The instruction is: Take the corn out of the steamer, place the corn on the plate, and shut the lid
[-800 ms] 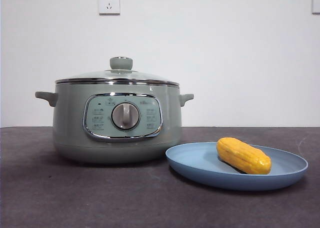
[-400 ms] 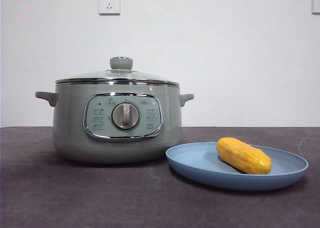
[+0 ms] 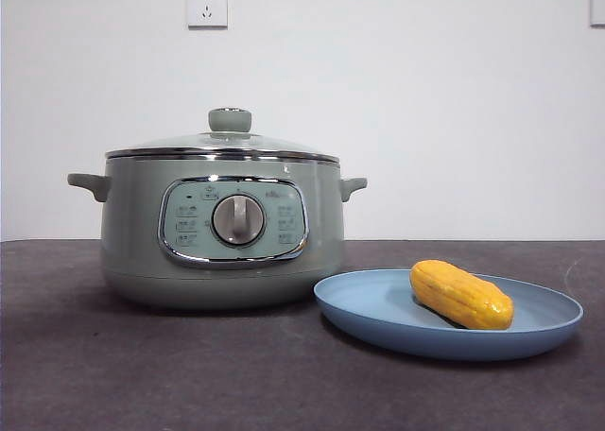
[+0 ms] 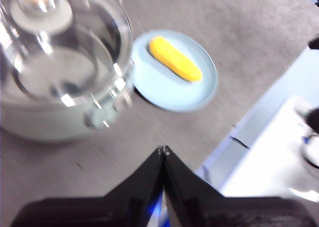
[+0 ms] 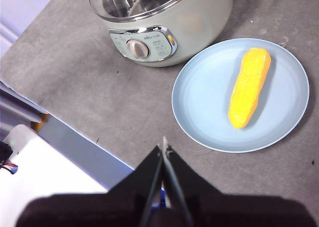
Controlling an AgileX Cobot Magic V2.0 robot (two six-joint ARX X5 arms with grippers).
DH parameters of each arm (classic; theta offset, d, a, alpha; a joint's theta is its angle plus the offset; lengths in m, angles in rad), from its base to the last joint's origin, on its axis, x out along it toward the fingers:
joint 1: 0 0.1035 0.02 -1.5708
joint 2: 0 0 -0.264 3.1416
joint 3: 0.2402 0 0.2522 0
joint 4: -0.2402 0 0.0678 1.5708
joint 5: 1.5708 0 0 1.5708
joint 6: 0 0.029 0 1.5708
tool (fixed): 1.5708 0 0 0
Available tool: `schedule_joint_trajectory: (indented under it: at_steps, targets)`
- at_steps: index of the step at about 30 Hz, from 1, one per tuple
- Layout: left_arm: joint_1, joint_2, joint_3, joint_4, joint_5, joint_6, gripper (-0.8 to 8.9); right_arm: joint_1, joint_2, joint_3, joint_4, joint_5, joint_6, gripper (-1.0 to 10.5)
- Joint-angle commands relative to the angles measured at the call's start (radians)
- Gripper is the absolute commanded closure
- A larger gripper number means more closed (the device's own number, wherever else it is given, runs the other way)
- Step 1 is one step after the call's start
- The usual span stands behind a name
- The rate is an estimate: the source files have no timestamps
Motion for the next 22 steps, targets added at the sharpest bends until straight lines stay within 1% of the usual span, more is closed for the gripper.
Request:
schedule_joint_trajectory:
  at_steps: [1,3,7,9,11,14,17,22]
  targets:
    - [0.043,-0.036,-0.003,0.171,-0.013,0.165,8.17,0.002,0.000,0.002,0.008,0.003,-0.004,9.5]
    - [0.095,-0.068,-0.022,0.309,0.011,0.212,8.16,0.002,0.000,0.002,0.008,0.003,-0.004,9.5]
    - [0.236,-0.177,-0.127,0.599,0.071,0.213,8.17,0.002,0.000,0.002,0.008,0.003,-0.004,9.5]
    - [0.307,-0.238,-0.208,0.716,0.070,0.214,8.16,0.002,0.000,0.002,0.008,0.003,-0.005,9.5]
    - [0.361,-0.298,-0.289,0.792,0.049,0.214,8.17,0.002,0.000,0.002,0.008,0.003,-0.004,9.5]
    - [0.410,-0.391,-0.422,0.843,-0.036,0.214,8.17,0.002,0.000,0.002,0.008,0.003,-0.004,9.5]
    - [0.437,-0.482,-0.555,0.851,-0.126,0.214,8.17,0.002,0.000,0.002,0.008,0.003,-0.004,9.5]
    - [0.463,-0.639,-0.781,0.870,-0.134,0.212,8.17,0.002,0.000,0.002,0.008,0.003,-0.004,9.5]
